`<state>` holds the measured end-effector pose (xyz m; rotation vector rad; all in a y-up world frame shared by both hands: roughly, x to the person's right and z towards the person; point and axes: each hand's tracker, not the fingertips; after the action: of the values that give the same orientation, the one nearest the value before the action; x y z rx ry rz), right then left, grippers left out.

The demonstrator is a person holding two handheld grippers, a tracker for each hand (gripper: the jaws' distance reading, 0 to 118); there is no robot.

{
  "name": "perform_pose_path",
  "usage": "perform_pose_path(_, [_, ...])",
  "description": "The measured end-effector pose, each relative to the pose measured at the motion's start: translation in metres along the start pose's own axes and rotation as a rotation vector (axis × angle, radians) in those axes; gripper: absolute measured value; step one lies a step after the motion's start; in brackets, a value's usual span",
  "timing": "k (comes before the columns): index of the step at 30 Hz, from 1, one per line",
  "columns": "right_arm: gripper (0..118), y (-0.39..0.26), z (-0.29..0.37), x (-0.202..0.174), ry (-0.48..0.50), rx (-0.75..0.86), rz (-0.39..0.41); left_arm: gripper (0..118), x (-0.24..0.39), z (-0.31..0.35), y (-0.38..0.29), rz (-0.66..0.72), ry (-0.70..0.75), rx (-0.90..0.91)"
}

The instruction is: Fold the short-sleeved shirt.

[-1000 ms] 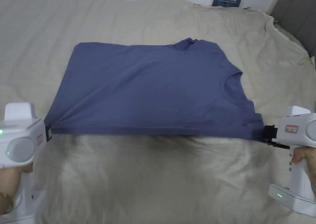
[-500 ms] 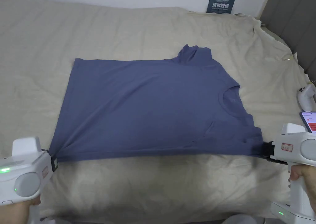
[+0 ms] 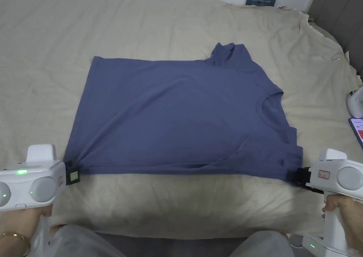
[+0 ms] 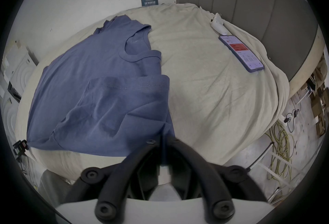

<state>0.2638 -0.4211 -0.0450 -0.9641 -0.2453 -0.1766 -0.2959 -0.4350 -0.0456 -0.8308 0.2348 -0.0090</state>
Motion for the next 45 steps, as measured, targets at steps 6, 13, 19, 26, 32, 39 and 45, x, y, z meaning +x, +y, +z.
perform_pose_path(6, [99, 0.008, 0.021, 0.013, -0.034, 0.038, 0.056, 118, -0.033, 0.020, 0.024, 0.104, 0.051, 0.068])
perform_pose_path(13, [101, 0.041, 0.088, 0.005, -0.031, 0.330, 0.133, 118, -0.024, 0.065, 0.076, 0.082, 0.027, 0.329])
perform_pose_path(19, [111, 0.029, 0.135, -0.024, 0.039, 0.663, 0.122, 118, 0.015, 0.100, 0.078, 0.043, -0.017, 0.547])
perform_pose_path(26, [110, 0.000, 0.150, -0.052, 0.097, 0.783, 0.129, 97, 0.037, 0.117, 0.054, 0.032, -0.055, 0.619])
perform_pose_path(32, [34, -0.006, 0.142, -0.059, 0.118, 0.792, 0.145, 7, 0.040, 0.119, 0.046, 0.048, -0.078, 0.636])
perform_pose_path(39, [0, -0.005, 0.134, -0.063, 0.125, 0.769, 0.148, 0, 0.043, 0.119, 0.041, 0.037, -0.124, 0.619])
perform_pose_path(45, [0, -0.002, 0.130, -0.063, 0.113, 0.715, 0.153, 0, 0.046, 0.118, 0.040, 0.037, -0.143, 0.610])
